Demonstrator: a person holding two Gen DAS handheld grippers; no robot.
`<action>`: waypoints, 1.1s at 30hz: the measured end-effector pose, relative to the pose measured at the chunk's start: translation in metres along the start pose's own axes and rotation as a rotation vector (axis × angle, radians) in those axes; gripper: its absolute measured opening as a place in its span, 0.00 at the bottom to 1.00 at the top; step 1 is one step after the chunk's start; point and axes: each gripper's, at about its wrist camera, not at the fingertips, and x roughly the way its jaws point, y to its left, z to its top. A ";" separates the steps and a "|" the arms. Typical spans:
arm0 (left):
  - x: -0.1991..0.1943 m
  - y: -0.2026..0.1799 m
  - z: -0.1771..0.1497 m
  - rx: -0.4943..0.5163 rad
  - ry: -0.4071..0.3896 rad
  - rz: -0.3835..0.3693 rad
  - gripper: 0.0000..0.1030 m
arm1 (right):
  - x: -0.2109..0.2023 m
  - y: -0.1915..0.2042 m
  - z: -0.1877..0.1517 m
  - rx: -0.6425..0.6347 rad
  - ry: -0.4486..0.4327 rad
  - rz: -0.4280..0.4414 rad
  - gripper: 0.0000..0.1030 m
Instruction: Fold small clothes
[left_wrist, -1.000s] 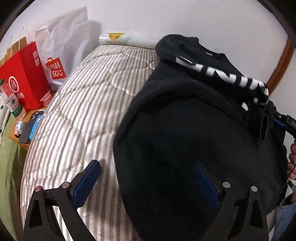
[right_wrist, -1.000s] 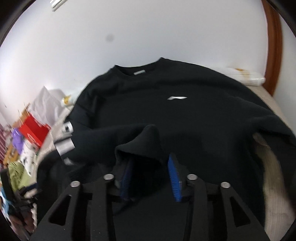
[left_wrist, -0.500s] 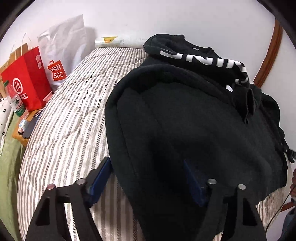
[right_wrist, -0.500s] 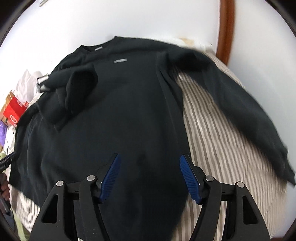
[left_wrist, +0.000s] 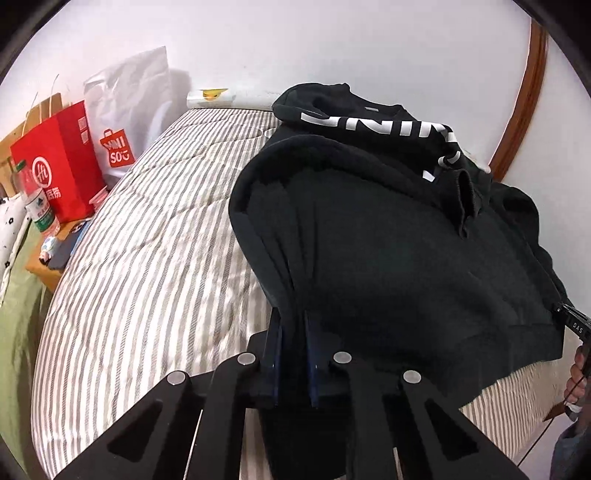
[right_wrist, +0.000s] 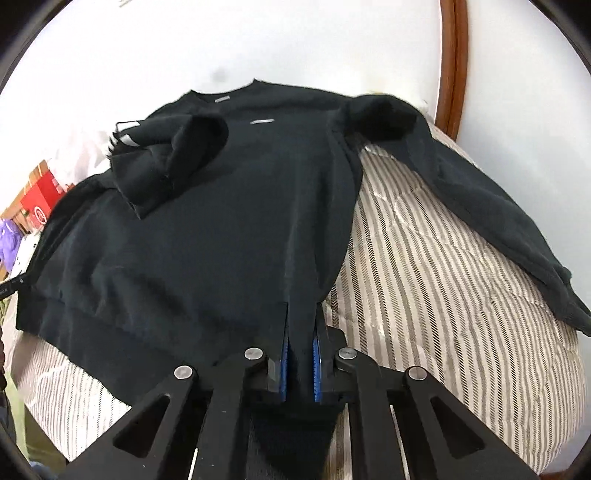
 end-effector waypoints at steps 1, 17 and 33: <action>-0.004 0.001 -0.003 -0.006 0.004 -0.007 0.10 | -0.004 0.001 -0.001 -0.003 -0.004 0.003 0.09; -0.057 0.015 -0.052 0.001 -0.002 -0.003 0.42 | -0.039 0.012 -0.013 -0.088 0.020 -0.084 0.34; -0.036 0.012 0.028 -0.044 -0.062 0.001 0.67 | -0.008 0.153 0.095 -0.215 -0.079 0.172 0.78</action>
